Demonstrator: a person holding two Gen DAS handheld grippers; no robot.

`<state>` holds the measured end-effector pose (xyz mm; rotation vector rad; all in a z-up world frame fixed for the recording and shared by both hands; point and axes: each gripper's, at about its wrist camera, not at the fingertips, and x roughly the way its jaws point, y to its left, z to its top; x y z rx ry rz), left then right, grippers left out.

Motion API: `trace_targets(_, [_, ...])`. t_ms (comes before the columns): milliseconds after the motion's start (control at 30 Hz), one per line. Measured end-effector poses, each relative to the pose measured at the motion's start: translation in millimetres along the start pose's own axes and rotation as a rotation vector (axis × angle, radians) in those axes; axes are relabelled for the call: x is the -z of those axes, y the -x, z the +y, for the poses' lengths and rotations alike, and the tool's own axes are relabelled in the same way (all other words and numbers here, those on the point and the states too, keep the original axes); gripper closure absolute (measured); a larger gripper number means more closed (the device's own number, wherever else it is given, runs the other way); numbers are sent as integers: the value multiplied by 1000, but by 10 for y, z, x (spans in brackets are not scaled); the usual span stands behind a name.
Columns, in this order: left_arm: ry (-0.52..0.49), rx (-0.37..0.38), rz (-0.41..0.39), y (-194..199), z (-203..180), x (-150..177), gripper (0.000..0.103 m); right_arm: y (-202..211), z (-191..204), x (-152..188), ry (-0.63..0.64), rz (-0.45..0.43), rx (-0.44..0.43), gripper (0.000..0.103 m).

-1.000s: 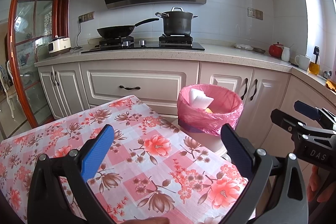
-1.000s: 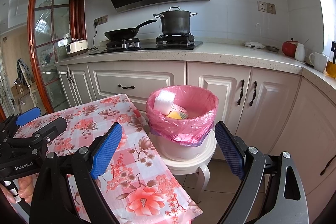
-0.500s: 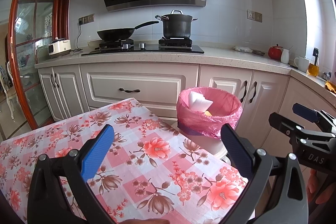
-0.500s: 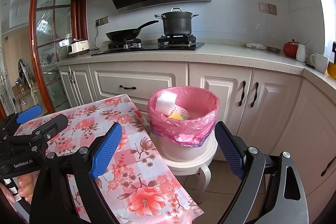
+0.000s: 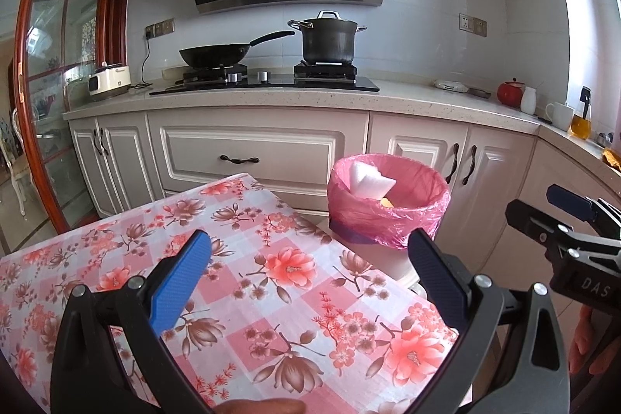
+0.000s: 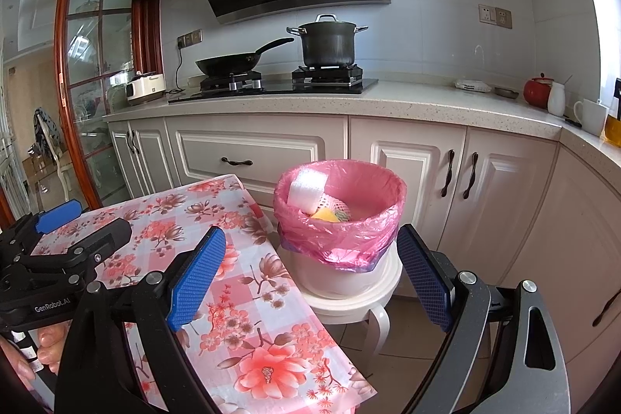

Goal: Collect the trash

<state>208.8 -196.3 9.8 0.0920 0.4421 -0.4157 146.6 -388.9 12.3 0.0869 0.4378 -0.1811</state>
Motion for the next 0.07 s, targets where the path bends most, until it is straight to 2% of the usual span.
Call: trace_targets(67, [-8, -6, -4, 16, 3, -1, 5, 4, 12, -8, 4, -1, -1, 19])
